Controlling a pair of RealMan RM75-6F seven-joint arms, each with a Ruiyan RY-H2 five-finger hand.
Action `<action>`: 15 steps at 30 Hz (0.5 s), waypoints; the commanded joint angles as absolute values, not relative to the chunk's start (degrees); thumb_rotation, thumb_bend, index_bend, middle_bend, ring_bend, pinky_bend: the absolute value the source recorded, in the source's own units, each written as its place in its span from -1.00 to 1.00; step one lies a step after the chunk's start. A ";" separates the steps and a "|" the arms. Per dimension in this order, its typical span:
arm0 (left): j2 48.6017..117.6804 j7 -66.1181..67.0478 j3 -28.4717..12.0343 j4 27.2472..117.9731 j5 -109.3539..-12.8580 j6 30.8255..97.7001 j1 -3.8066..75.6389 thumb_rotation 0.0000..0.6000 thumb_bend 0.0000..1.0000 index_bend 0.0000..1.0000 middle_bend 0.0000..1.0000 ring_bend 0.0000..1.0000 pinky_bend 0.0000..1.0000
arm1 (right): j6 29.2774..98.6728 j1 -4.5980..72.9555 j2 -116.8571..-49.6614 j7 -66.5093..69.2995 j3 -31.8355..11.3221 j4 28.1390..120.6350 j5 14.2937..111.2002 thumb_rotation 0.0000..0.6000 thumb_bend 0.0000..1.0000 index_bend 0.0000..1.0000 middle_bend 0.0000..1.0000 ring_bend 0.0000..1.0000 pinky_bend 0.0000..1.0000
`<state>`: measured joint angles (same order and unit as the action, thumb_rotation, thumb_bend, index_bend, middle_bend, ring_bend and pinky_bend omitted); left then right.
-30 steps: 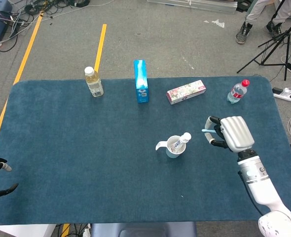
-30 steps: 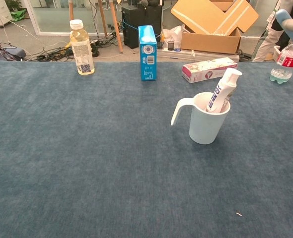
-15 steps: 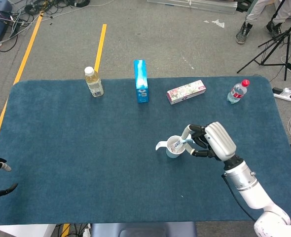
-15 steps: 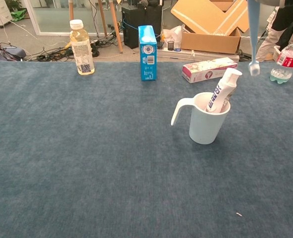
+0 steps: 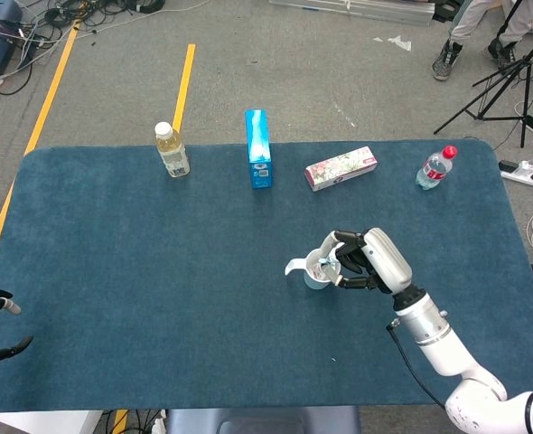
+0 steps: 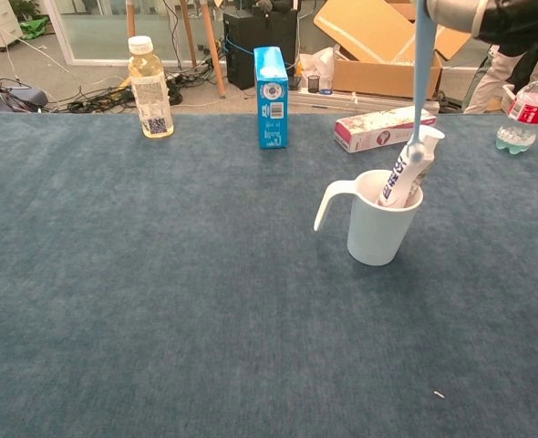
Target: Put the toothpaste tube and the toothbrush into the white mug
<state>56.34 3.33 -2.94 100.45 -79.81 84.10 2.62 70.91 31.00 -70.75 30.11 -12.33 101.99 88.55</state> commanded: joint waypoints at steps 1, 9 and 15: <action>56.21 3.08 -2.94 100.51 -79.83 84.19 2.55 1.00 -1.00 -0.06 -0.36 -0.34 -0.22 | 71.14 31.81 -73.81 33.44 -11.75 97.87 89.26 1.00 -0.30 0.31 1.00 1.00 1.00; 56.08 2.98 -2.86 100.65 -80.03 84.21 2.52 1.00 -1.00 -0.07 -0.35 -0.34 -0.22 | 71.93 32.77 -78.41 39.78 -11.37 91.31 89.77 1.00 -0.30 0.31 1.00 1.00 1.00; 55.99 2.80 -2.86 100.67 -80.01 84.23 2.48 1.00 -1.00 -0.06 -0.35 -0.34 -0.22 | 71.92 33.37 -80.46 42.55 -10.75 88.06 90.12 1.00 -0.30 0.31 1.00 1.00 1.00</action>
